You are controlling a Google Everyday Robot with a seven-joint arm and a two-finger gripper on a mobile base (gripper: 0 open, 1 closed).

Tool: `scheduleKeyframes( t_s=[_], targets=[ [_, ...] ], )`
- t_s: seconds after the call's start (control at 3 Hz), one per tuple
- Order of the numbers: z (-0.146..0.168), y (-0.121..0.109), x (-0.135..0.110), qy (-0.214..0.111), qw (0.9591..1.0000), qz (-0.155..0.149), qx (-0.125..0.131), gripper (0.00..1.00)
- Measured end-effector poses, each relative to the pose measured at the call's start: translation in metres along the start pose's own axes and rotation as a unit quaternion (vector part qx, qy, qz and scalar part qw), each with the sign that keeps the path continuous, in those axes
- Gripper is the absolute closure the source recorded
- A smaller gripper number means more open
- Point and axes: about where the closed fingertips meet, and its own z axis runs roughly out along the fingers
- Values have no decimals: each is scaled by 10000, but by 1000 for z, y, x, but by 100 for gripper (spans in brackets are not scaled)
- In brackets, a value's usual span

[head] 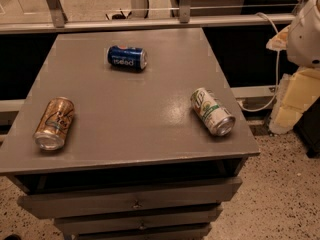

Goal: Place orange can upright

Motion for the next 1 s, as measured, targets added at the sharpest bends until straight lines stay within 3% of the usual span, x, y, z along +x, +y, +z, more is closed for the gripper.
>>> scheduleKeyframes(
  t_s=[0.33,0.67,1.0],
  targets=[
    [0,0,0,0,10000,0,0,0],
    [1,-16,-51,-423,9957,-812,146,0],
    [-6,-36,-144,-1166,9624,-2413,450,0]
  ],
)
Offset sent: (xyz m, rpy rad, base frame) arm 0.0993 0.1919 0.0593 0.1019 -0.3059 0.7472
